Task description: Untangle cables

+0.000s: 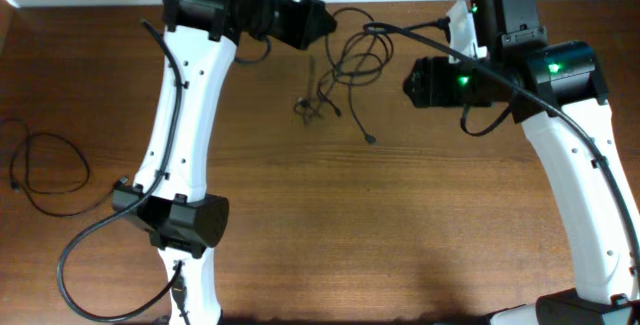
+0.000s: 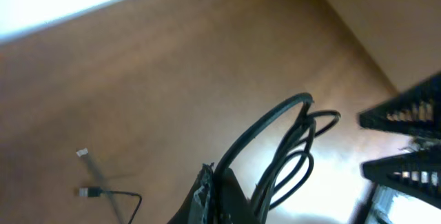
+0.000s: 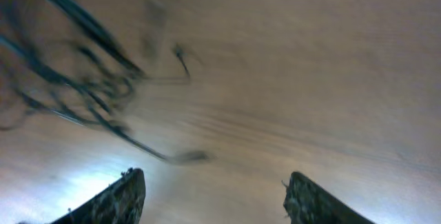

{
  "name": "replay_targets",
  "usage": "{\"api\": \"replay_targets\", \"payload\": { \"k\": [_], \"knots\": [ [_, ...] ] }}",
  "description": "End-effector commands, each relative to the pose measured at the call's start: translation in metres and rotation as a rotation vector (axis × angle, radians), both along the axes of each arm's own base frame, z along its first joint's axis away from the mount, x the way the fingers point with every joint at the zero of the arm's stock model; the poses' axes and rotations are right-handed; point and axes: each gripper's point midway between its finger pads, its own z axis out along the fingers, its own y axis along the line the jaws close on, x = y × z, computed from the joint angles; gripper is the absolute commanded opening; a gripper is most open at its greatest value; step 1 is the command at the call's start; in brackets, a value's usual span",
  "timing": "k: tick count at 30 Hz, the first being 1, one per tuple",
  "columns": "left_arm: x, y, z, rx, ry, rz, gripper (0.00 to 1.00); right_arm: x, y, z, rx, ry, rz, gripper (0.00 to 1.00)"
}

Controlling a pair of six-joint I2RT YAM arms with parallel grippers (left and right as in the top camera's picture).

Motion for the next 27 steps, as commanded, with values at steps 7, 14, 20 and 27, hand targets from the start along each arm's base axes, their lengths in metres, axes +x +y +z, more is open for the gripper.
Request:
{"api": "replay_targets", "payload": {
  "k": [7, 14, 20, 27],
  "knots": [
    [-0.031, 0.003, -0.008, 0.007, 0.192, 0.057, 0.00, 0.020, 0.015, 0.001, 0.030, -0.071, 0.086, 0.66],
    [-0.038, 0.001, -0.009, -0.004, 0.233, 0.051, 0.00, 0.031, 0.024, -0.008, 0.057, -0.062, 0.106, 0.66],
    [-0.054, -0.020, -0.001, -0.065, 0.260, -0.028, 0.00, 0.048, 0.027, -0.017, 0.056, -0.080, 0.102, 0.66],
    [-0.063, -0.026, 0.006, -0.119, 0.297, -0.070, 0.00, 0.079, 0.009, -0.051, -0.041, -0.058, -0.020, 0.64]
  ]
}}
